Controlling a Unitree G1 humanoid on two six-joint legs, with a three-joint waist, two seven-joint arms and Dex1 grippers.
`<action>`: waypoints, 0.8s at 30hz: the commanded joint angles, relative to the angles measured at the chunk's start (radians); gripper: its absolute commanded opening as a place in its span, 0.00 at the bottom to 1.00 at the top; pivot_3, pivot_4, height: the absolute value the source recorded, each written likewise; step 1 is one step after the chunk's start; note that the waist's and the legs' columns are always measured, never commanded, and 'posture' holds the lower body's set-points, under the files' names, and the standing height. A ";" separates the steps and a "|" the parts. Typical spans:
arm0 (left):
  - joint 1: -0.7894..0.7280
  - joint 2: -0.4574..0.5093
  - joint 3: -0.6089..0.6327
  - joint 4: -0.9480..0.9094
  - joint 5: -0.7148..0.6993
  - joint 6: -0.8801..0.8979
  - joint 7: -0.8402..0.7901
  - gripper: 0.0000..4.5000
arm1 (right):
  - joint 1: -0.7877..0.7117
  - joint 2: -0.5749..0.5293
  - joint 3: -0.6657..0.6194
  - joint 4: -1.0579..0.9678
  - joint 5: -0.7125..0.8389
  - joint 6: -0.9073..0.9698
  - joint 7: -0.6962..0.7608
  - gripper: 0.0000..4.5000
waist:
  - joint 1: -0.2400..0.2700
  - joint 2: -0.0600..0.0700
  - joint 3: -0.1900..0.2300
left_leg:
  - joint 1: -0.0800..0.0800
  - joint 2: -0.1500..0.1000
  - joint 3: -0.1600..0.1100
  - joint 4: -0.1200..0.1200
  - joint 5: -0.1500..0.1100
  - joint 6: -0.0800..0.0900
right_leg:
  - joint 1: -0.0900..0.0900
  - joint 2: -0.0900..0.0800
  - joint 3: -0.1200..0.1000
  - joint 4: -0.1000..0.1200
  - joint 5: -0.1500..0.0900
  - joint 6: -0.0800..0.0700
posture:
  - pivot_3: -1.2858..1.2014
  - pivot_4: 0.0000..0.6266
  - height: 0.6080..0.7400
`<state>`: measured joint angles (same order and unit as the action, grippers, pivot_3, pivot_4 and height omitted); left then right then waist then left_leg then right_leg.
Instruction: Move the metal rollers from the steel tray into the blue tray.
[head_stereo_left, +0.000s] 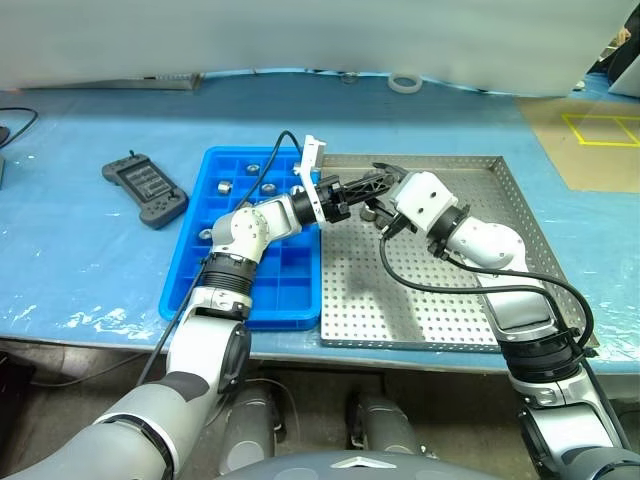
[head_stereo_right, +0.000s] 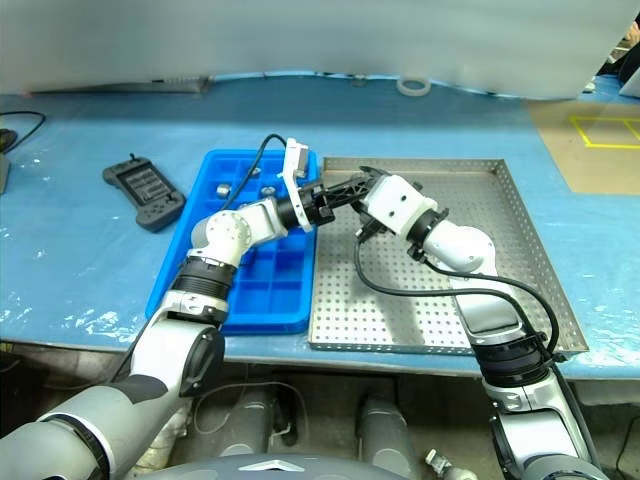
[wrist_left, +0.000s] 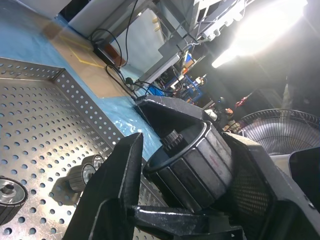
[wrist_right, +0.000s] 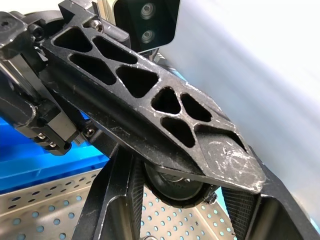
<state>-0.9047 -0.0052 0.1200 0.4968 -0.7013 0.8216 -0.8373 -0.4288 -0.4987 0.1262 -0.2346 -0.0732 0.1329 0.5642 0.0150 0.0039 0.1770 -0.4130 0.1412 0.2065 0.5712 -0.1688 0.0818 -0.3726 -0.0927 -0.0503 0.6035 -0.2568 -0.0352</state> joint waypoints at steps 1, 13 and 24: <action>-0.050 0.001 0.042 0.008 0.013 -0.047 0.074 0.51 | -0.001 -0.019 0.021 -0.028 -0.029 0.002 0.017 0.40 | 0.000 0.000 0.000 | 0.000 0.000 0.000 0.000 0.000 0.000 | 0.000 0.000 0.000 0.000 0.000 0.000 | 0.44 0.24 1.00; -0.046 0.005 0.048 0.006 0.017 -0.059 0.103 0.51 | -0.009 0.010 -0.008 -0.042 0.023 0.066 0.028 0.99 | 0.001 0.000 0.000 | -0.001 0.000 0.000 0.000 0.000 0.000 | 0.000 0.000 0.000 0.000 0.000 0.000 | 0.44 0.24 1.00; 0.053 0.222 0.010 -0.278 -0.036 0.044 -0.032 0.51 | 0.008 -0.015 -0.037 -0.026 0.023 0.048 0.029 0.99 | -0.009 0.000 0.000 | -0.002 0.000 0.000 0.000 0.000 0.001 | -0.002 0.000 0.000 0.000 0.000 0.000 | 0.44 0.24 1.00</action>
<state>-0.8564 0.1905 0.1306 0.3169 -0.6996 0.8356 -0.8164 -0.4179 -0.5088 0.1214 -0.2345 -0.0626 0.1975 0.5929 0.0061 0.0038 0.1773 -0.4148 0.1415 0.2065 0.5702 -0.1690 0.0821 -0.3759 -0.0925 -0.0503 0.6038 -0.2568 -0.0353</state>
